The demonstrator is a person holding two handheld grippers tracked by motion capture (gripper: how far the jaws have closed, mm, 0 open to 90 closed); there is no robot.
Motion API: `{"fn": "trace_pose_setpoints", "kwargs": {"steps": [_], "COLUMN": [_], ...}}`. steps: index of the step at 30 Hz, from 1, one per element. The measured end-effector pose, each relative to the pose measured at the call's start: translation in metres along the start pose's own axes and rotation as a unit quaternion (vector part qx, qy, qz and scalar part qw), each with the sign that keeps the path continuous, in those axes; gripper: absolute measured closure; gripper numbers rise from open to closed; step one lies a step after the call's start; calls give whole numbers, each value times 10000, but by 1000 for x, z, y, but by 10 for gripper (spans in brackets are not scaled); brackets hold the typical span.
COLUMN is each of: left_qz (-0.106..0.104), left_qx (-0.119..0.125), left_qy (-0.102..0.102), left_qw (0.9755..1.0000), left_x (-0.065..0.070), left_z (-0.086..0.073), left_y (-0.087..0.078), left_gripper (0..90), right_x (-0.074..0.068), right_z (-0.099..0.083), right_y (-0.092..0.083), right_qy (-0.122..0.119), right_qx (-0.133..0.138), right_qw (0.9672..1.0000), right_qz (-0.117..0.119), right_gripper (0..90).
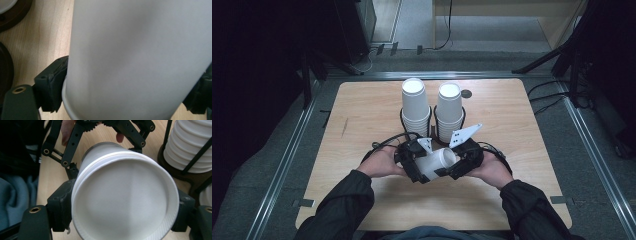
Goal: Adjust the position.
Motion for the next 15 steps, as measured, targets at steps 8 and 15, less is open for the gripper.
{"fn": "trace_pose_setpoints", "kwargs": {"steps": [8,15], "left_qz": [211,241], "left_qx": [641,1061], "left_qy": [-361,-428], "left_qw": [9971,9931], "left_x": [-6,-10], "left_z": [-3,-9], "left_y": [-11,-24], "left_gripper": [0,0], "right_x": [5,10], "right_z": [-1,-3], "right_y": [-12,-27], "right_qy": [78,133], "right_qx": [168,396], "right_qw": [9997,9985], "right_qz": [-182,-361], "right_gripper": [234,234]}}
Point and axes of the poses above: each handheld gripper's, and its own axes: y roughly forward along the jaws, z roughly out of its top, x roughly to its right, the point moved 1 cm from there along y, roughly forward along the jaws, and after that the axes turned 7 degrees about x, right-handed, at the moved point
